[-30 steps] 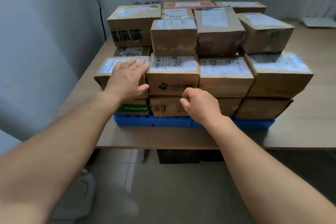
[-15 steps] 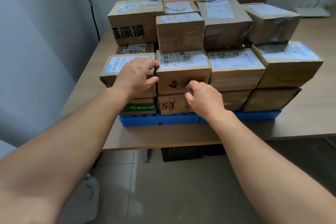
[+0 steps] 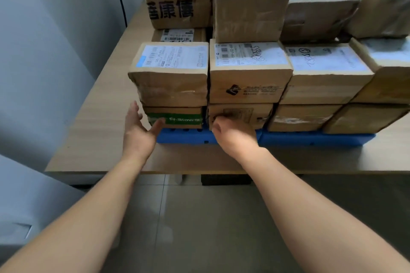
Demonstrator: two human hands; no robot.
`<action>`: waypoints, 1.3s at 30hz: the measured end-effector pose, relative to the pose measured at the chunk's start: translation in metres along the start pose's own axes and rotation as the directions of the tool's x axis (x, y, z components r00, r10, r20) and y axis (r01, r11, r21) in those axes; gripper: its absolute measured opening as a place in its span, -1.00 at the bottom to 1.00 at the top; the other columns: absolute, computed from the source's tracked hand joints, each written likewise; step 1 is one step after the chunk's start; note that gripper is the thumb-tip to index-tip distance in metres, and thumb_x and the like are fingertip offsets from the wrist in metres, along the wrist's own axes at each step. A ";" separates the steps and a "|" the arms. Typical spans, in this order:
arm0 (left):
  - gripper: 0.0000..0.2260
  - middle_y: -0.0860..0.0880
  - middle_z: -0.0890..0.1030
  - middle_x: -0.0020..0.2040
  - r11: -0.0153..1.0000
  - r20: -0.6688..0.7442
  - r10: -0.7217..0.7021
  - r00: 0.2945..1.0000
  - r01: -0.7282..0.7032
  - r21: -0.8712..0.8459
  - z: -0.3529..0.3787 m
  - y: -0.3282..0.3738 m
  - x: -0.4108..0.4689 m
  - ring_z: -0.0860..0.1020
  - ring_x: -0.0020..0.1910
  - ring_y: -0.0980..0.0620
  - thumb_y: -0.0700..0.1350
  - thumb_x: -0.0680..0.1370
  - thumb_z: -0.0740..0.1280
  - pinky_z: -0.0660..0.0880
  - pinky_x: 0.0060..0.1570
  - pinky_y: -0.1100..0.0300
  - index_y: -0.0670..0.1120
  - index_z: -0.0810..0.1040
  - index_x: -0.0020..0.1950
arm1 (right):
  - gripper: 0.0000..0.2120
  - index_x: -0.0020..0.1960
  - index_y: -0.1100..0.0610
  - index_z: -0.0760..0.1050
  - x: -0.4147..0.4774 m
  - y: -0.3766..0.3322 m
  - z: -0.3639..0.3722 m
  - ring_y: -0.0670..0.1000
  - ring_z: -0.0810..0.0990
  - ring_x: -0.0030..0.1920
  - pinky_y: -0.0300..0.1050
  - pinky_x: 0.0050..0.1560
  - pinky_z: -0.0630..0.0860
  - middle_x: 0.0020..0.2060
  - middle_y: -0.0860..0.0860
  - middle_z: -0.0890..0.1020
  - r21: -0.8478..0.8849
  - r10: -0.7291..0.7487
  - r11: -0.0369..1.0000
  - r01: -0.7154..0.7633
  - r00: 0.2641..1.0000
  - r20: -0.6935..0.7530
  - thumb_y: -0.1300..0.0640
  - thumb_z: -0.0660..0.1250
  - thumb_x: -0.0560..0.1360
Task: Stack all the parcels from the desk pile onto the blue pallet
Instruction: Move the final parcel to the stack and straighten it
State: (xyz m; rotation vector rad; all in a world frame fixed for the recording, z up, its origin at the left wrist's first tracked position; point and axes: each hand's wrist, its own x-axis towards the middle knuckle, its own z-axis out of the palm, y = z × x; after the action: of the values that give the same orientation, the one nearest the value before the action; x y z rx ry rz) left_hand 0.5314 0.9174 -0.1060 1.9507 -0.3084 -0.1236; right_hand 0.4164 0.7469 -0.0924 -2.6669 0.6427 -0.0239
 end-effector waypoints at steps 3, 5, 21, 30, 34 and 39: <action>-0.41 0.17 0.50 0.14 0.994 0.126 -0.009 0.992 0.023 -0.107 0.003 -0.002 0.013 0.48 0.08 0.20 -0.25 0.48 0.39 0.39 -0.14 0.57 0.04 0.26 0.43 | -0.73 0.06 0.08 0.49 0.007 -0.002 0.002 0.12 0.54 -0.05 -0.06 -0.10 0.46 -0.03 0.06 0.59 -0.007 0.011 1.000 -0.011 1.000 -0.004 0.05 0.03 0.64; -0.48 0.15 0.51 0.09 0.991 0.146 -0.054 0.988 0.071 -0.114 0.002 -0.001 0.018 0.48 0.03 0.19 -0.23 0.48 0.39 0.40 -0.22 0.54 0.05 0.32 0.38 | -0.73 0.06 0.08 0.49 0.009 -0.001 0.004 0.13 0.54 -0.04 -0.07 -0.13 0.41 -0.01 0.07 0.59 -0.026 0.014 1.000 -0.014 1.000 -0.003 0.07 0.02 0.64; -0.32 0.09 0.37 0.41 0.995 0.186 0.031 0.982 -0.012 -0.102 -0.015 -0.010 0.022 0.33 0.37 0.11 -0.15 0.49 0.41 0.34 0.32 0.11 0.10 0.15 0.50 | -0.76 0.03 0.11 0.49 0.004 0.000 0.005 0.07 0.52 -0.13 -0.17 -0.24 0.29 -0.11 0.04 0.58 -0.051 -0.058 0.997 0.054 0.995 -0.080 0.09 0.06 0.63; -0.58 0.06 0.55 0.22 0.982 0.158 0.168 0.973 -0.151 -0.112 -0.030 0.024 0.034 0.51 0.21 0.15 -0.16 0.53 0.36 0.46 0.23 0.23 -0.04 0.41 0.38 | -0.73 0.08 0.09 0.50 0.007 -0.032 -0.029 0.13 0.58 -0.07 -0.08 -0.21 0.43 -0.11 0.03 0.64 -0.108 -0.194 0.979 0.172 0.949 -0.248 0.04 0.06 0.63; -0.67 0.05 0.57 0.16 0.984 0.133 0.166 0.977 -0.155 -0.084 -0.030 0.028 0.036 0.51 0.16 0.15 -0.23 0.57 0.28 0.43 0.01 0.53 -0.06 0.45 0.34 | -0.73 0.08 0.10 0.51 0.008 -0.035 -0.026 0.13 0.59 -0.07 -0.07 -0.20 0.45 -0.08 0.05 0.64 -0.104 -0.202 0.978 0.180 0.945 -0.259 0.05 0.06 0.63; -0.62 0.06 0.53 0.24 0.988 0.167 0.150 0.974 -0.139 -0.074 -0.034 0.029 0.038 0.48 0.21 0.16 -0.18 0.57 0.28 0.44 0.13 0.36 -0.01 0.39 0.39 | -0.73 0.07 0.10 0.51 0.006 -0.042 -0.025 0.13 0.58 -0.09 -0.04 -0.18 0.51 -0.10 0.04 0.63 -0.119 -0.212 0.975 0.187 0.943 -0.255 0.04 0.06 0.63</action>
State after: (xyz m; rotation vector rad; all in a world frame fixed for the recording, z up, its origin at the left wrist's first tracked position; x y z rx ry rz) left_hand 0.5715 0.9269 -0.0637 1.8527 -0.5533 -0.2050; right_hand 0.4379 0.7693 -0.0538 -2.8351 0.4574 -0.4260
